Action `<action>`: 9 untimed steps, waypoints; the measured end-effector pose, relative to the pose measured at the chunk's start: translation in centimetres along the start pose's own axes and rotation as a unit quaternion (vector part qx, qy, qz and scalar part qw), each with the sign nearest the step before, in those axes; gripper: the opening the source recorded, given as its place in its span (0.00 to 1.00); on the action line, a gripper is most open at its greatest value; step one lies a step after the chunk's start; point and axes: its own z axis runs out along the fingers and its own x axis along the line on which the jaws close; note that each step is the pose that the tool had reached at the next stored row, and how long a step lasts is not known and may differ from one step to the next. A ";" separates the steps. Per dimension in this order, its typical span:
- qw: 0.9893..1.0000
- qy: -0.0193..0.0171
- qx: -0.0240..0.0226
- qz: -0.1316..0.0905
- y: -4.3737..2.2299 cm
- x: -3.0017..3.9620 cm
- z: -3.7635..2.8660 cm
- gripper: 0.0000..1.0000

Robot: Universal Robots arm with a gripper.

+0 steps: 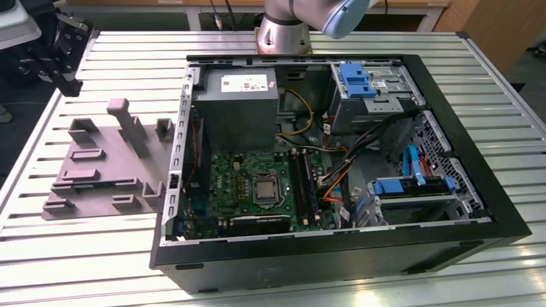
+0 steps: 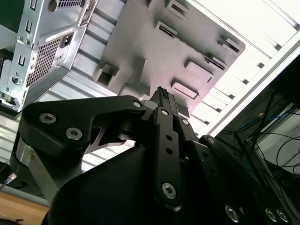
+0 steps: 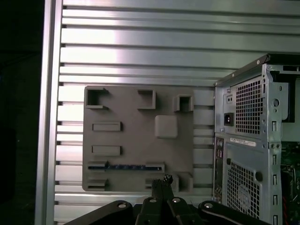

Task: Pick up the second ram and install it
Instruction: 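Reach for the second ram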

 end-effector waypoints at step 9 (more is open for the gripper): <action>1.000 0.000 0.000 0.000 -0.07 0.64 0.46 0.11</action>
